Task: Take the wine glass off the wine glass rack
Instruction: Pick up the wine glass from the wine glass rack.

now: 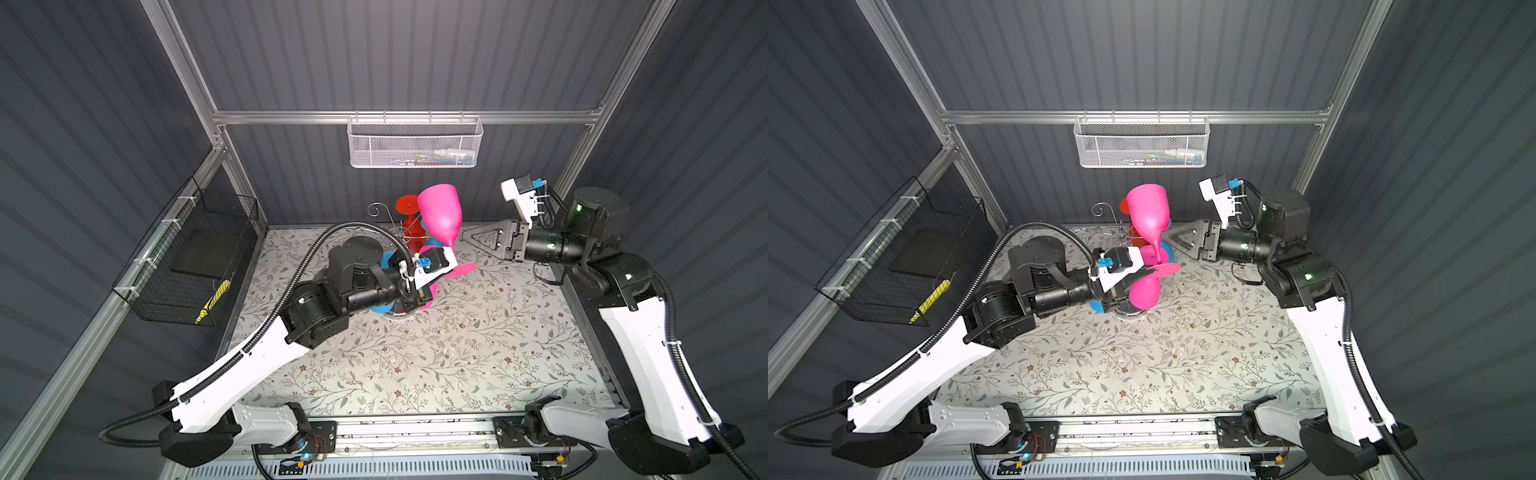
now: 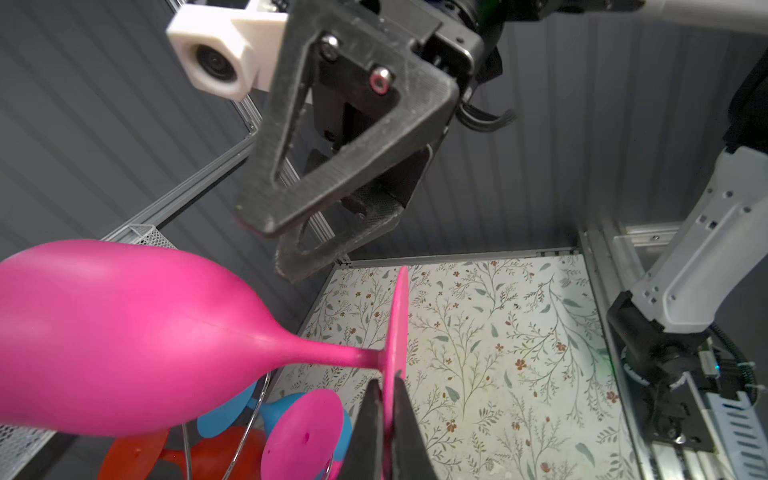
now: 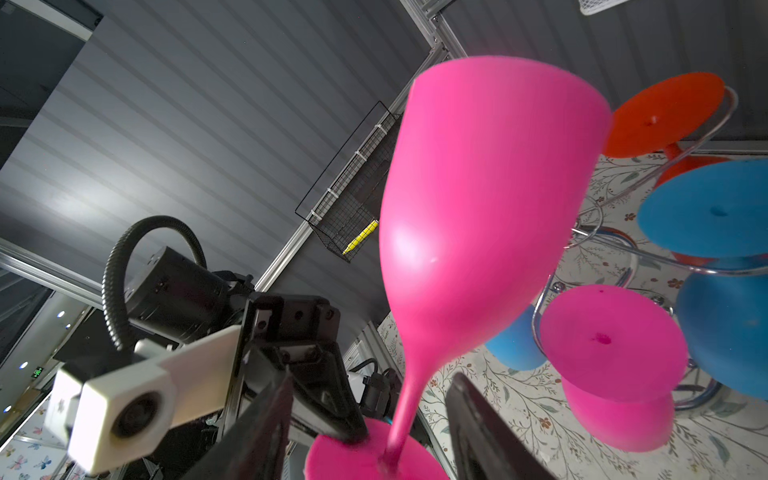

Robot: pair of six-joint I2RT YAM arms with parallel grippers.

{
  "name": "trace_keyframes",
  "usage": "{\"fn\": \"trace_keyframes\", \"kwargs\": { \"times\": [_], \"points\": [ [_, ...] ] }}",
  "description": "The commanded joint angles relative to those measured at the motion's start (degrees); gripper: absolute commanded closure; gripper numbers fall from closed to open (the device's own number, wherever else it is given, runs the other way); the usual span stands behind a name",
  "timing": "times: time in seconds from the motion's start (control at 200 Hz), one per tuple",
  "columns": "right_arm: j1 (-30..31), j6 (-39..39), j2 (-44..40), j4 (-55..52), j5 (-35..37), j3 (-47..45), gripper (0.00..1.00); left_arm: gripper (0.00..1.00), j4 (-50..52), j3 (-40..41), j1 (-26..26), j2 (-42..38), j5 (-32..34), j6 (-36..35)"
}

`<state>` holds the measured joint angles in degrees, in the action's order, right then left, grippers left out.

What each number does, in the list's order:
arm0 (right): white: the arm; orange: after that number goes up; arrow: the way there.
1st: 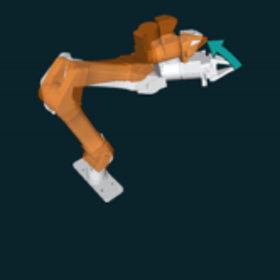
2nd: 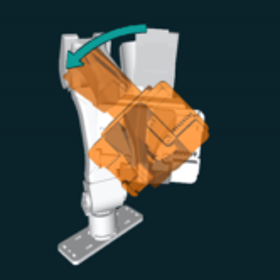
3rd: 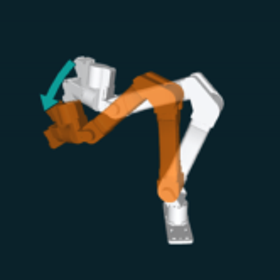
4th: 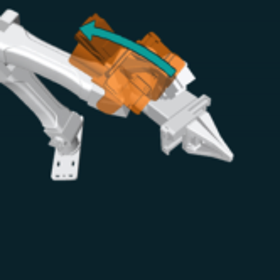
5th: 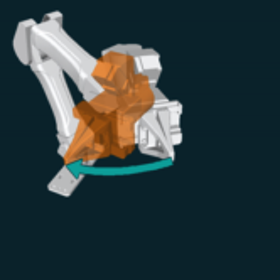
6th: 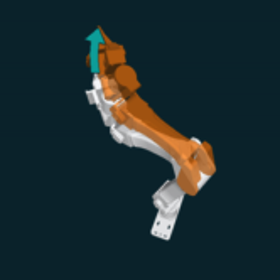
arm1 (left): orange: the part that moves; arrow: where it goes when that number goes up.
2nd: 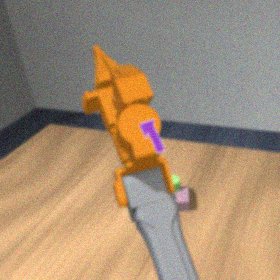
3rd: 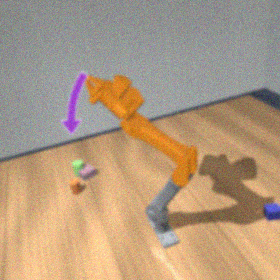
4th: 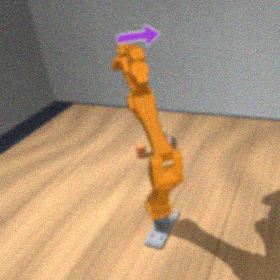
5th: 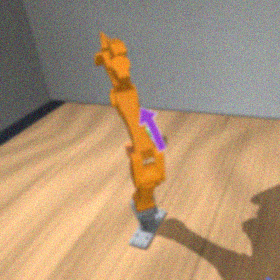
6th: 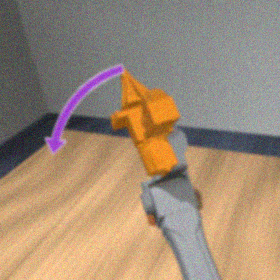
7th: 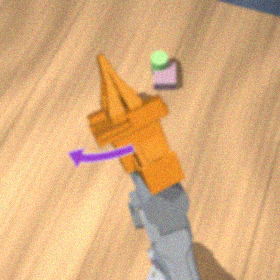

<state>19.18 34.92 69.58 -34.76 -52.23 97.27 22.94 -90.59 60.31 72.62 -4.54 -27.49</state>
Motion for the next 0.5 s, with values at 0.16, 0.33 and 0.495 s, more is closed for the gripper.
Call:
{"fn": "trace_keyframes", "kwargs": {
  "times": [0.16, 0.33, 0.495],
  "points": [
    [0.4, -6.2, -2.7, -9.1, 3.1, -3.4, 0.46, 1.00, -4.6, 3.0, 7.2, 1.2, 16.1, -15.6],
    [0.7, -6.6, -4.6, -9.9, 5.2, -6.5, 0.53, 1.00, -6.8, 4.1, 8.8, 2.1, 17.6, -17.1],
    [1.5, -5.8, -5.9, -8.3, 5.7, -9.7, 0.61, 1.00, -7.0, 4.0, 9.7, 2.8, 18.2, -17.4]
  ]
}}
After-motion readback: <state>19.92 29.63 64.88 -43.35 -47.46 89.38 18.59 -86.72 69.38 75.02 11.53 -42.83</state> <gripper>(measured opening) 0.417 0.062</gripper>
